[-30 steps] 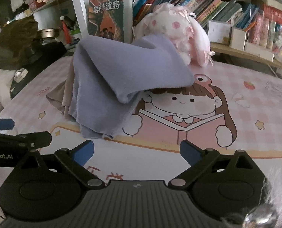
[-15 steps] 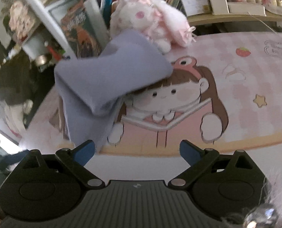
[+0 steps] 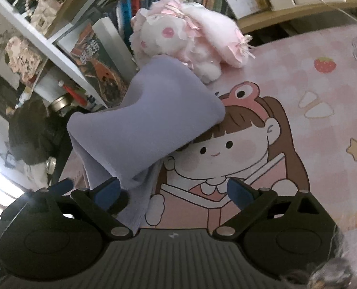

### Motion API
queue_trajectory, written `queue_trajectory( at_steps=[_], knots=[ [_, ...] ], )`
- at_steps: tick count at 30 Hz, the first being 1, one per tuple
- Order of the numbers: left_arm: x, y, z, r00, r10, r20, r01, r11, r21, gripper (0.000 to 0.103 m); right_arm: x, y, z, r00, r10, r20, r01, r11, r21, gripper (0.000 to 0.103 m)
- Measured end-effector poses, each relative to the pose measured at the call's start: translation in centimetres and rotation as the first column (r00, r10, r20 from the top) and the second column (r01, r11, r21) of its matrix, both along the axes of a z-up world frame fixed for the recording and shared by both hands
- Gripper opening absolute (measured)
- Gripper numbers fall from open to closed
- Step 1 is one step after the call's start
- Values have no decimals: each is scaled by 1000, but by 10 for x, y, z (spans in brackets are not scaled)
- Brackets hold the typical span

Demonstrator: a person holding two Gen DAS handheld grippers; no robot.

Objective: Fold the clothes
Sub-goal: 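Reach both grippers to the lavender sweater pile and grasp its edges, then lift the sweater with both grippers and pull it apart to unfold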

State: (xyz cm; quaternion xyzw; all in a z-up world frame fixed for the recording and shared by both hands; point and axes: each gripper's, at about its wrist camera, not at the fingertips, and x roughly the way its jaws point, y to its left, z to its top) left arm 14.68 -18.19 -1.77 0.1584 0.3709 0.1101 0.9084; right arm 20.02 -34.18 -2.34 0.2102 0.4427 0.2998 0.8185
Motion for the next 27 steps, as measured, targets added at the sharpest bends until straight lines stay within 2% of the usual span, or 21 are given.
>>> queue_trajectory(
  at_steps=[3,7,8,9,10,11,12,14,17,23,26,27],
  knots=[
    [10,-20,-15,999,-33,5,32,986,167,103,1,-8,-1,999,-31,-23,31,999,26,97],
    [17,-26,-20,998,-26,60,8,958,288,99,3,-22,-3,996,-75,-58,78,995,66,93],
    [17,-25,-20,997,-36,65,15,954,300,90,4,-25,-3,994,-85,-66,90,993,75,93],
    [17,-23,-19,997,-50,64,28,952,303,67,5,-29,-3,993,-96,-75,102,991,85,93],
    [15,-20,-18,997,-59,58,39,955,292,49,5,-32,-4,991,-106,-85,114,989,94,93],
    [12,-16,-15,997,-65,51,48,960,277,19,6,-36,-4,989,-117,-94,126,987,103,93],
    [8,-11,-10,997,-55,60,39,967,253,15,7,-38,-4,987,-123,-103,135,984,115,93],
    [-7,-3,9,994,-39,105,21,986,167,13,8,-41,-7,983,-122,-138,144,976,163,93],
    [-36,2,42,984,-49,174,33,995,92,12,9,-42,-13,973,-115,-202,165,953,253,93],
    [-99,4,84,965,-113,235,120,993,-15,12,4,-33,-32,932,-50,-358,229,850,475,93],
    [-123,3,93,958,-149,246,159,987,-19,12,-1,-25,-36,916,10,-400,231,803,549,93],
    [-129,2,94,956,-160,245,166,986,-4,12,-3,-23,-37,910,31,-412,233,786,572,90]
  ],
)
